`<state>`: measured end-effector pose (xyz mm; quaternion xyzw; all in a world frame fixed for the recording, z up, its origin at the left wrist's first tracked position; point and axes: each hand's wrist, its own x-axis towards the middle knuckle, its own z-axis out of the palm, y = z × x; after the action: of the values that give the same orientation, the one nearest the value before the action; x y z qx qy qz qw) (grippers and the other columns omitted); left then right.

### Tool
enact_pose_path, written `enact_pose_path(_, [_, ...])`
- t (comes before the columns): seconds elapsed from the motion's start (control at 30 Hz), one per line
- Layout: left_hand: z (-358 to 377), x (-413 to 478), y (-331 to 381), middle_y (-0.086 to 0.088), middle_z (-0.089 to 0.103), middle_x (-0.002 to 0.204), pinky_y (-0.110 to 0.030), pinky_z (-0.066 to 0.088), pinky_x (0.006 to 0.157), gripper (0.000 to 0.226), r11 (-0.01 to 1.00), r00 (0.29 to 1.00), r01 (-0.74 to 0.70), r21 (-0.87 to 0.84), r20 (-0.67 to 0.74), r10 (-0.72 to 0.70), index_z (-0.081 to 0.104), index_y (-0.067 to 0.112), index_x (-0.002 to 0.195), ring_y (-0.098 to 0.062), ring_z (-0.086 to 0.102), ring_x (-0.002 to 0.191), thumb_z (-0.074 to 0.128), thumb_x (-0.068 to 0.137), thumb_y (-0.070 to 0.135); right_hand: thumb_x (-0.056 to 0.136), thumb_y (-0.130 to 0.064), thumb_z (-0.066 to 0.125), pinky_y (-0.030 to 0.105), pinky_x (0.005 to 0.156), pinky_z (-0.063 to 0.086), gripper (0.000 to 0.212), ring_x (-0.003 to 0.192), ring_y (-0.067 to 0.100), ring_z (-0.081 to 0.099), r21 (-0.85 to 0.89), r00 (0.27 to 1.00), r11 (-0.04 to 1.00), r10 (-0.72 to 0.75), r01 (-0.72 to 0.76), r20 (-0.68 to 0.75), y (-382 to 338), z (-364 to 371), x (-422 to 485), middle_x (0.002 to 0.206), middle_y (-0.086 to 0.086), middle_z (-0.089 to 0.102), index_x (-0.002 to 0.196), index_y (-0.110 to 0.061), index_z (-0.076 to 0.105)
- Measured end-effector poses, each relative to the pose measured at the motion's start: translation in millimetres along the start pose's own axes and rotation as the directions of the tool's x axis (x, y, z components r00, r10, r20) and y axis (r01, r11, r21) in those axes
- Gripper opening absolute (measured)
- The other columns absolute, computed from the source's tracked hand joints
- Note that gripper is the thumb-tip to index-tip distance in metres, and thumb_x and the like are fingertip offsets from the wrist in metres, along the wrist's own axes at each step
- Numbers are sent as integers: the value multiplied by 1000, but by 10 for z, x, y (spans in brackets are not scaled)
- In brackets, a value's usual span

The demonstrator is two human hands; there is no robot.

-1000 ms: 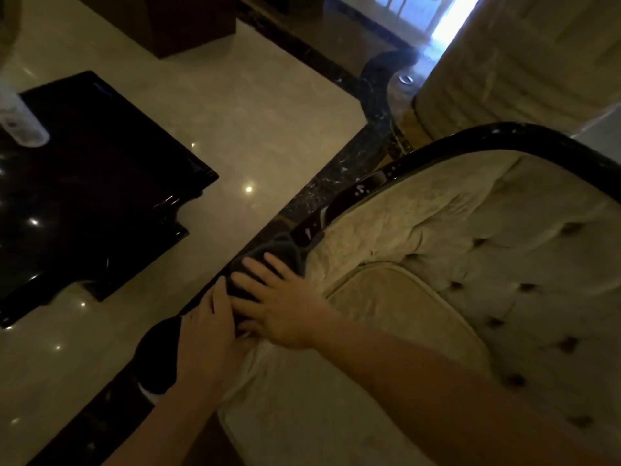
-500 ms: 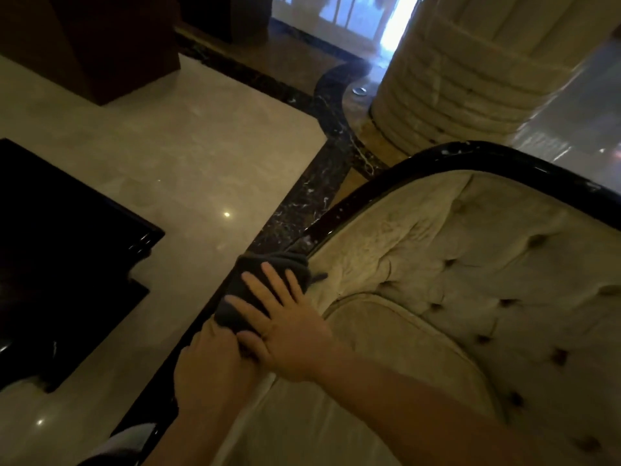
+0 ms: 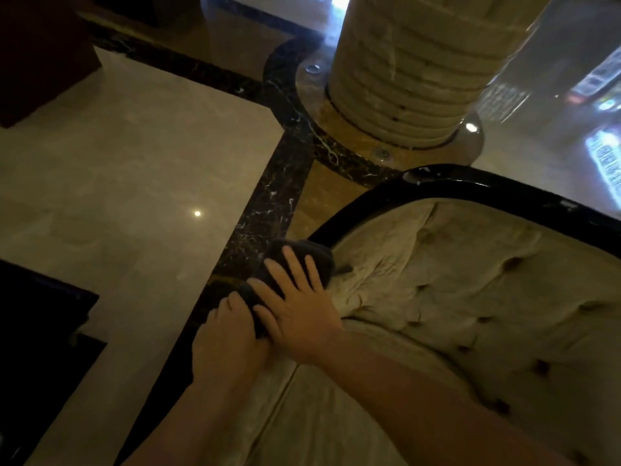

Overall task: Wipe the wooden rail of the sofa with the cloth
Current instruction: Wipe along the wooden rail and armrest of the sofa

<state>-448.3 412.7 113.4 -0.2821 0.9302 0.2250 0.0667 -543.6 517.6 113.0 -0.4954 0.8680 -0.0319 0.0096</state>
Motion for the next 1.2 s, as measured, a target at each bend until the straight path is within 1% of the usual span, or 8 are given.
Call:
enact_pose_path(0.1, [-73,189,171,-13,55,124,-46,51,85,75,991,999,-37,-131,-21,35,36,12,138,-32,56,107,68,81,48,105,-48,31,51,122,4,48,146,37,25,-139,974,966,-207,218,93,708,-448,241,149,13,47,144,-27,48])
enact_pose_path(0.2, [-124,545,482,-10,53,127,-46,50,87,82,987,997,-27,-158,-76,15,32,17,142,-30,56,109,65,79,58,103,-46,36,51,120,12,44,133,37,40,-255,992,966,22,-52,-122,1388,-732,428,134,13,57,132,-22,58])
enact_pose_path(0.33, [-159,970,942,-9,55,130,-39,49,86,79,985,993,-111,-129,-61,103,36,14,142,-27,58,111,63,80,55,100,-43,39,54,121,6,41,141,39,31,-73,884,914,364,-400,-294,1315,-576,420,140,16,52,129,-21,59])
enact_pose_path(0.5, [-321,1282,1560,-13,58,118,-43,51,78,72,953,965,-250,-172,-129,229,43,12,131,-32,60,99,73,76,47,103,-46,39,51,117,18,44,129,37,40,-225,990,974,-26,-6,-138,2058,-969,327,136,13,53,138,-23,51])
enact_pose_path(0.63, [-403,1380,2104,-8,63,108,-45,56,73,67,913,915,-391,-113,-159,372,52,14,121,-26,62,89,63,76,63,102,-47,37,50,118,18,50,134,37,39,-162,889,902,341,-401,-306,2482,-1101,65,141,13,52,144,-23,47])
enact_pose_path(0.77, [-457,1448,2445,-15,62,100,-49,55,69,58,878,867,-477,-37,-186,463,53,6,114,-34,61,85,65,80,52,101,-48,37,50,117,15,51,133,37,38,-114,871,893,386,-436,-305,2532,-1106,59,142,13,50,144,-22,47])
enact_pose_path(1.0, [-403,1376,2869,-27,54,127,-59,49,83,86,837,833,-513,192,-126,539,40,4,137,-49,55,107,74,74,51,101,-47,37,50,115,20,52,128,35,41,-44,745,787,563,-616,-359,2872,-1220,-472,138,12,52,142,-18,45])
enact_pose_path(1.2, [-383,1261,3496,-16,44,146,-60,33,106,73,739,764,-603,299,-48,643,33,13,148,-40,40,131,43,91,57,100,-47,35,50,116,21,50,127,33,42,39,690,747,631,-664,-355,3129,-1321,-926,135,11,53,137,-15,47])
